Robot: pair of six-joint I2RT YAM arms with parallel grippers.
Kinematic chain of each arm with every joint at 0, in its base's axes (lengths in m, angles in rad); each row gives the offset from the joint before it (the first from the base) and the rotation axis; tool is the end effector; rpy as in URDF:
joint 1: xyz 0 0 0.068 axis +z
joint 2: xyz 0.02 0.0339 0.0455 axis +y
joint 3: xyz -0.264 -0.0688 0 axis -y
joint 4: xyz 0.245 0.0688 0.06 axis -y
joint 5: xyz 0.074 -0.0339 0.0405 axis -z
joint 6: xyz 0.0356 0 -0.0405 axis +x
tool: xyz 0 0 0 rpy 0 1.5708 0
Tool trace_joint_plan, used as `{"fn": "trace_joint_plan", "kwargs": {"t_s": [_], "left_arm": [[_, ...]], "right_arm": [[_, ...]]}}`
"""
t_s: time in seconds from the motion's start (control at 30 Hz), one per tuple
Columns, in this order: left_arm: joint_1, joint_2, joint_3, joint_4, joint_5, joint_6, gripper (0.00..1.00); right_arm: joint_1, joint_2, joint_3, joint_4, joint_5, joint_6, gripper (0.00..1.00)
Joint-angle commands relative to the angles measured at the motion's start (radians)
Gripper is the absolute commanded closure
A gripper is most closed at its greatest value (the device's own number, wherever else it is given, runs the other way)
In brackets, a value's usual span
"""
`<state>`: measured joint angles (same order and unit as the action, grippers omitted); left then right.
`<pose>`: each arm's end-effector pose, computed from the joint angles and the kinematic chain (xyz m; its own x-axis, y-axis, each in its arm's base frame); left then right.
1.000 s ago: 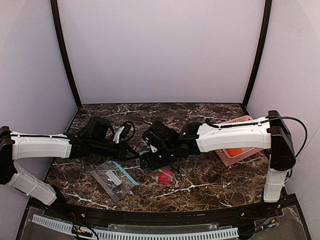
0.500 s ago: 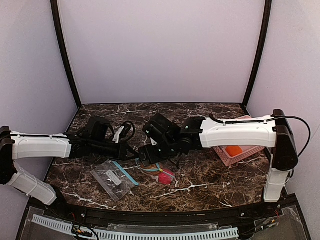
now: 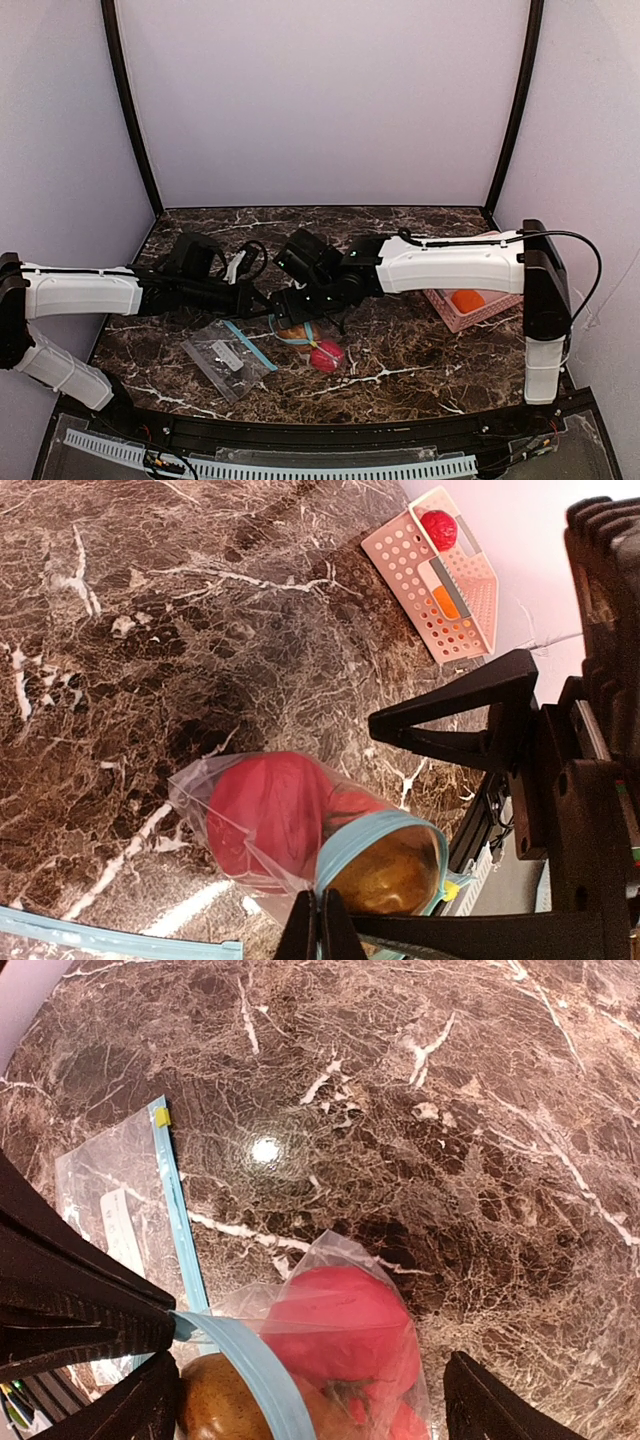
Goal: Place the food in the zip-top bag and seal the zipper
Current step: Adjust the fake vegetable in the zipper food storage bag.
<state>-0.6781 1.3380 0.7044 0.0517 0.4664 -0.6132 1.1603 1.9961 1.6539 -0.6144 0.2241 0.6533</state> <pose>0.2084 -0.1884 0.2155 -0.8409 0.0173 -0.5410 0.4512 0.5745 -0.6829 0.1838 0.4026 0.2394 -0.7713 -0.2872 -0.5680 -0.4711 0.8577 0.2061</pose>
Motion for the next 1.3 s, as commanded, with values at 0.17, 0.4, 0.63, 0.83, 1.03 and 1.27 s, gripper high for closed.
{"fn": "trace_joint_plan", "kwargs": {"t_s": [0.17, 0.4, 0.63, 0.83, 1.03, 1.27], "left_arm": [[-0.011, -0.027, 0.004, 0.026, 0.029, 0.004, 0.99], [-0.011, -0.022, 0.003, 0.02, 0.018, 0.007, 0.99], [-0.01, -0.017, 0.003, 0.022, 0.024, 0.003, 0.99], [-0.011, -0.021, -0.009, 0.042, 0.044, -0.004, 0.99], [-0.011, -0.039, -0.014, 0.031, 0.026, -0.005, 0.99], [-0.01, -0.043, -0.014, 0.018, 0.012, -0.004, 0.99]], "right_arm": [[-0.008, 0.022, -0.036, -0.022, 0.053, 0.049, 0.12], [-0.013, -0.015, -0.101, -0.02, 0.069, 0.088, 0.19], [-0.026, -0.032, -0.12, -0.014, 0.077, 0.109, 0.28], [-0.043, -0.028, -0.135, -0.008, 0.073, 0.103, 0.33], [-0.05, -0.036, -0.173, -0.009, 0.08, 0.111, 0.35], [-0.05, -0.048, -0.205, -0.019, 0.095, 0.116, 0.35]]}}
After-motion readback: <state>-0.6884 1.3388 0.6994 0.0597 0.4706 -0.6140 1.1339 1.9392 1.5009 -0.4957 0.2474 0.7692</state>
